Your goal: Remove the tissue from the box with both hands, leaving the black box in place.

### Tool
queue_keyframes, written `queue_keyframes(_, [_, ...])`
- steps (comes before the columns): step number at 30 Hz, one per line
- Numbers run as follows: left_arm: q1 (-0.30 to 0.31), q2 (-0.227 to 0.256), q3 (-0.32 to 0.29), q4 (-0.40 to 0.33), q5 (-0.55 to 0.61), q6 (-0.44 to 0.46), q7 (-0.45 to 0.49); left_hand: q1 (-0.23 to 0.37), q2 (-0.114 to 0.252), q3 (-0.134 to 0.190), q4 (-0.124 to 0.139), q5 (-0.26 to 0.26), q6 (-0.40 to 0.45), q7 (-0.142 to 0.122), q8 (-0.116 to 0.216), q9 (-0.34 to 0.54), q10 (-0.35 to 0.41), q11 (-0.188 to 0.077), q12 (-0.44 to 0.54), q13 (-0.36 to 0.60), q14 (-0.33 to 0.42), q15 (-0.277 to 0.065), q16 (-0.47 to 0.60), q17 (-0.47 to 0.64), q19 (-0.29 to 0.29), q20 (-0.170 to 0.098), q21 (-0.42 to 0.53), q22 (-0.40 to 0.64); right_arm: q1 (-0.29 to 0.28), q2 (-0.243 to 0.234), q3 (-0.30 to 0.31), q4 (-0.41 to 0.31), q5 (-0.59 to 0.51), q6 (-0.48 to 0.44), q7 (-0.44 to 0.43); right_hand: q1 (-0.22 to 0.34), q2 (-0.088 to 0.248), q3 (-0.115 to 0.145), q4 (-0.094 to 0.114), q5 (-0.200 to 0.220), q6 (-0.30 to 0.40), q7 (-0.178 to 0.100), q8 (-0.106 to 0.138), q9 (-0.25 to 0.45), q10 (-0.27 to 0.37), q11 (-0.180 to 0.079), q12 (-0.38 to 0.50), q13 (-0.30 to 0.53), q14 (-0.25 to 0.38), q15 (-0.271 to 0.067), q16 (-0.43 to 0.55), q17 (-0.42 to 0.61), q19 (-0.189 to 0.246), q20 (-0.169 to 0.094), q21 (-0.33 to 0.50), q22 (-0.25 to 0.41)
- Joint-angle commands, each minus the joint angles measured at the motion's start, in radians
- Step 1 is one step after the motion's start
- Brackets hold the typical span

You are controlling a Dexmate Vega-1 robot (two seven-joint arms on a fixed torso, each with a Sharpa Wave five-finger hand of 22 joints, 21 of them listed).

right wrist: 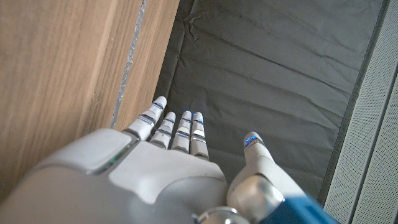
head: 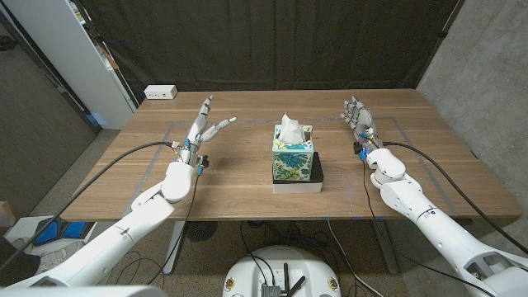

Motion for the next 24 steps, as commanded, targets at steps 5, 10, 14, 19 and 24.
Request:
queue_keyframes(5, [0.09,0.02,-0.028,-0.089,0.019,0.037,0.013,0.016,-0.002,-0.009,0.002,0.01,-0.375,-0.004,0.004,0.004,-0.262,-0.001,0.004,0.003,-0.196,-0.008,0.001,0.002,0.001,0.001,0.003,0.003,-0.011,-0.002,0.011,-0.012,-0.003,0.003,-0.022,0.013,0.003,0.001,-0.006,0.006,0.004,0.005,0.004,0.002,0.0,0.006,-0.002,0.005,0.004,0.003,0.001,0.002,0.001,0.003,0.006,0.004])
queue_keyframes(10, [0.117,0.032,-0.037,-0.117,0.02,0.057,0.007,0.018,-0.002,-0.012,0.003,0.011,-0.376,-0.004,0.004,0.004,-0.262,-0.002,0.004,0.003,-0.195,-0.009,0.001,0.002,0.0,0.0,0.003,0.003,-0.008,0.003,0.012,-0.007,0.0,0.004,-0.026,0.012,0.003,0.001,-0.008,0.006,0.002,0.004,0.003,0.002,-0.002,0.005,-0.003,0.005,0.004,0.006,0.001,0.001,0.001,0.003,0.006,0.004])
queue_keyframes(14, [0.14,0.042,-0.044,-0.138,0.02,0.061,0.002,0.022,-0.001,-0.017,0.003,0.013,-0.375,-0.005,0.004,0.004,-0.262,-0.002,0.004,0.003,-0.195,-0.009,0.001,0.002,0.001,-0.001,0.003,0.003,-0.006,0.005,0.013,-0.003,0.002,0.003,-0.028,0.012,0.004,0.0,-0.009,0.007,0.001,0.005,0.003,0.002,-0.002,0.005,-0.003,0.005,0.004,0.005,0.0,0.001,0.001,0.004,0.006,0.004])
queue_keyframes(19, [0.167,0.052,-0.052,-0.165,0.034,0.068,0.008,0.026,-0.001,-0.022,0.004,0.016,-0.374,-0.006,0.005,0.004,-0.26,-0.003,0.004,0.003,-0.195,-0.011,0.001,0.002,0.002,-0.001,0.003,0.003,-0.005,0.009,0.014,0.0,0.002,0.005,-0.032,0.011,0.004,-0.001,-0.01,0.007,0.001,0.005,0.003,0.002,-0.003,0.005,-0.003,0.005,0.003,0.004,0.0,0.0,0.001,0.004,0.006,0.004])
queue_keyframes(24, [0.188,0.052,-0.062,-0.173,0.031,0.06,0.011,0.029,0.0,-0.027,0.005,0.018,-0.373,-0.007,0.006,0.004,-0.26,-0.003,0.004,0.003,-0.195,-0.011,0.001,0.002,0.002,-0.002,0.003,0.003,-0.006,0.01,0.014,-0.002,0.0,0.004,-0.037,0.011,0.005,-0.001,-0.011,0.007,0.0,0.006,0.003,0.002,-0.003,0.007,-0.003,0.005,0.002,0.004,0.0,0.0,0.001,0.004,0.006,0.004])
